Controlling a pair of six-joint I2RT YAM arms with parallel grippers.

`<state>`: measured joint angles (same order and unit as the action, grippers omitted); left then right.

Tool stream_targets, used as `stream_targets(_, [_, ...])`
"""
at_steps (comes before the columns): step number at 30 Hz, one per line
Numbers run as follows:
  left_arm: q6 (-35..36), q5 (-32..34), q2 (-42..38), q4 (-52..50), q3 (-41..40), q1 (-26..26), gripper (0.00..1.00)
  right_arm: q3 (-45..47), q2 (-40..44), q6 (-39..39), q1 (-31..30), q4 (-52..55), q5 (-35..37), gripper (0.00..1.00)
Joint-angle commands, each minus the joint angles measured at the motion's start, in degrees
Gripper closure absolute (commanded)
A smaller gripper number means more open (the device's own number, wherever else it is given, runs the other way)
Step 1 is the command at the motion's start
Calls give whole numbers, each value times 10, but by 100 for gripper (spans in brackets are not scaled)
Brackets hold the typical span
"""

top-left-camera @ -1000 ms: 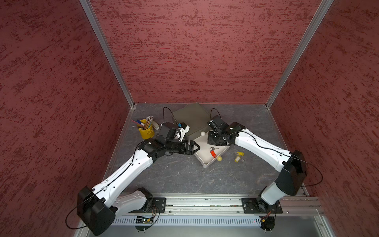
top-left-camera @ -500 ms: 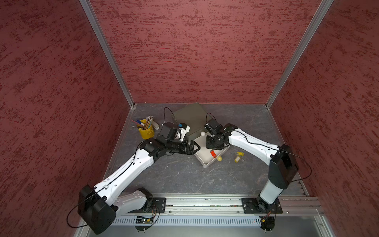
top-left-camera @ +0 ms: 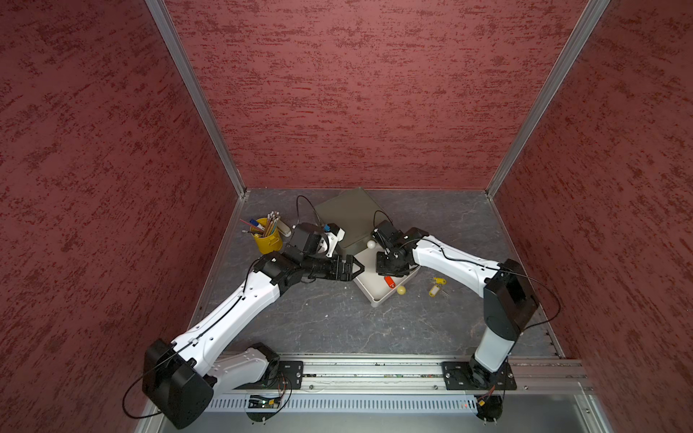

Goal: Take the keys out of the drawer
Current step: Pick up the key from the drawer.

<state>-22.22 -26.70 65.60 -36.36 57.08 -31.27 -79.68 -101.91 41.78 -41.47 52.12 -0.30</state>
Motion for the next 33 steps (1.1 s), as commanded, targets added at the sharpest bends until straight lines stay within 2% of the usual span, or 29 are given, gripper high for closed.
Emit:
stream_targets(1, [7,-7,-12,1,-13,6,0,4,-13,-5,-3,-2,10,69])
stream_targets(8, [4,-11,-16,7,-23,12,0,1,-5,-1,-3,8,21,86])
stream_targets(16, [2,-17,-3,15,-20,12,0,1,13,8,-3,11,28,99])
stream_targets(24, [-1,-20,-3,29,-15,12,0,-31,46,9,-3,27,43,100])
stream_targets(33, [-2,-31,3,93,9,4,0,-87,94,3,1,66,68,100])
